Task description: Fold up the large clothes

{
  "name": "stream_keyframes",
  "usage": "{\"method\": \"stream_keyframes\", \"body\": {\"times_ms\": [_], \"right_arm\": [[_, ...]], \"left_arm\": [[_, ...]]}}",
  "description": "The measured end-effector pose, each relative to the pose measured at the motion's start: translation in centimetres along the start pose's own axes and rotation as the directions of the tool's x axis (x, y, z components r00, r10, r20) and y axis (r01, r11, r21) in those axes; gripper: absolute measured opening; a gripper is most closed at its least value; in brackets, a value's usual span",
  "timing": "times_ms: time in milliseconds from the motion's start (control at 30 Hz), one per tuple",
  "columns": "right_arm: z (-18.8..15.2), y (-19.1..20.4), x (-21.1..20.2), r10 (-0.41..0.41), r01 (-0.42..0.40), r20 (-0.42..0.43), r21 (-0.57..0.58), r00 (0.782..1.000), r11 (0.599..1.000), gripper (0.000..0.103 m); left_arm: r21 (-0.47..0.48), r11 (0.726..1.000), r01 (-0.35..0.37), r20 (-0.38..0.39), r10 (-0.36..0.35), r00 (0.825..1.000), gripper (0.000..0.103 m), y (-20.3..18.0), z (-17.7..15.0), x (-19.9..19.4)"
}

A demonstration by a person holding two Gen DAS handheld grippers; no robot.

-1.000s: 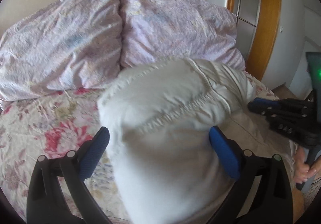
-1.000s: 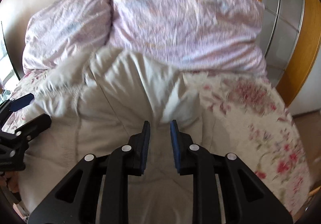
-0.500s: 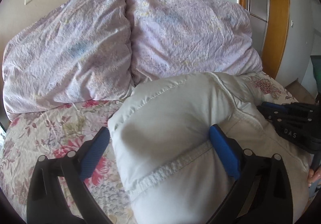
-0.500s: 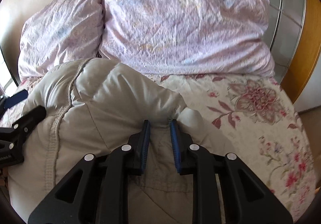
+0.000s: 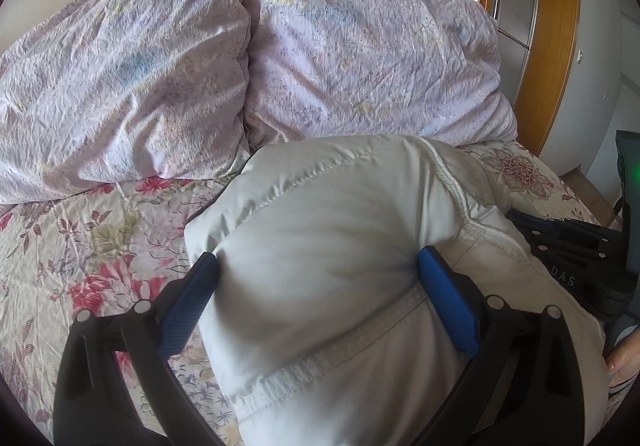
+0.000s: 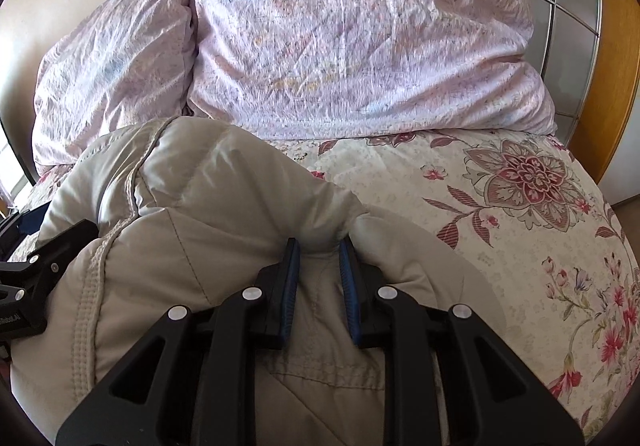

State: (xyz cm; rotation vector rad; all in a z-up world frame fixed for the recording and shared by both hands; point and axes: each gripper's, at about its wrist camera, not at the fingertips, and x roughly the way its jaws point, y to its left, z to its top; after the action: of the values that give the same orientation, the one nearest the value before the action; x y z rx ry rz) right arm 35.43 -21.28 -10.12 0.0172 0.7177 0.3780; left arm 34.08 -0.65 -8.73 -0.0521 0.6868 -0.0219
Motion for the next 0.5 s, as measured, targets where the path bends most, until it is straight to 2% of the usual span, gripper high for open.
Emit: {"method": "stream_keyframes", "body": {"times_ms": [500], "right_arm": [[0.11,-0.06,0.63,0.004,-0.004,-0.011,0.008,1.000,1.000,0.022]], "left_arm": [[-0.017,1.000,0.006,0.016,-0.005,1.000,0.099,0.06,-0.63,0.83]]}}
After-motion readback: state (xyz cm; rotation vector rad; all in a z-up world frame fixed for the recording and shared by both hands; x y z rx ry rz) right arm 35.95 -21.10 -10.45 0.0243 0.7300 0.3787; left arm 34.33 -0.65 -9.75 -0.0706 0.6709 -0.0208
